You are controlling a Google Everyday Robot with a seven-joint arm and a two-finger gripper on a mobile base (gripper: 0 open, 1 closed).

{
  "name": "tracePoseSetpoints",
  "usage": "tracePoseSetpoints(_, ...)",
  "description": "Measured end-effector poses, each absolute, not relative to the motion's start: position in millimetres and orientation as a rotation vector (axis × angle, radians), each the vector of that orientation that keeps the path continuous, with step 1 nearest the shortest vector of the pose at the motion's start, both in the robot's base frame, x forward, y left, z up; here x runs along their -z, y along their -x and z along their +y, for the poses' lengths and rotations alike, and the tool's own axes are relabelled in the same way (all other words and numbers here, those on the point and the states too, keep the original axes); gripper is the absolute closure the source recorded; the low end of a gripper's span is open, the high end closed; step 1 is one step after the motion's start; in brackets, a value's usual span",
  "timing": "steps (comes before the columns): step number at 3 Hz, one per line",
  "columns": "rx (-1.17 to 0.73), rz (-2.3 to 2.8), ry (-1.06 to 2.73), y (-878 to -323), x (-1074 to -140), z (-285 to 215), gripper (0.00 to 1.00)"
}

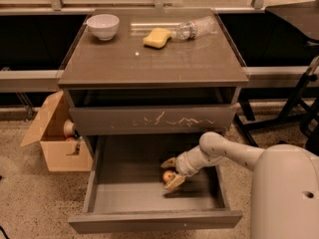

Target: Pick orange from middle drawer and place on counter

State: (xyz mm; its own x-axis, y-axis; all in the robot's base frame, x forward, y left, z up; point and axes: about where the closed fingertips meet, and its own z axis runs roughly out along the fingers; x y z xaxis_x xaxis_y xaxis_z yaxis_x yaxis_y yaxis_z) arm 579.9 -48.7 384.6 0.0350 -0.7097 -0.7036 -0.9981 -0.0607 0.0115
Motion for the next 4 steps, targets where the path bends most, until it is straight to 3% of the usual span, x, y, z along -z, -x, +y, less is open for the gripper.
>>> tracePoseSetpoints(1,-0.782,1.748,1.844,-575,-371,-53,0.71)
tracePoseSetpoints(2,-0.786,1.748,1.847,-573,-370,-55,0.94)
tracePoseSetpoints(4,-0.667,1.441,1.815,-545,-501,-107,1.0)
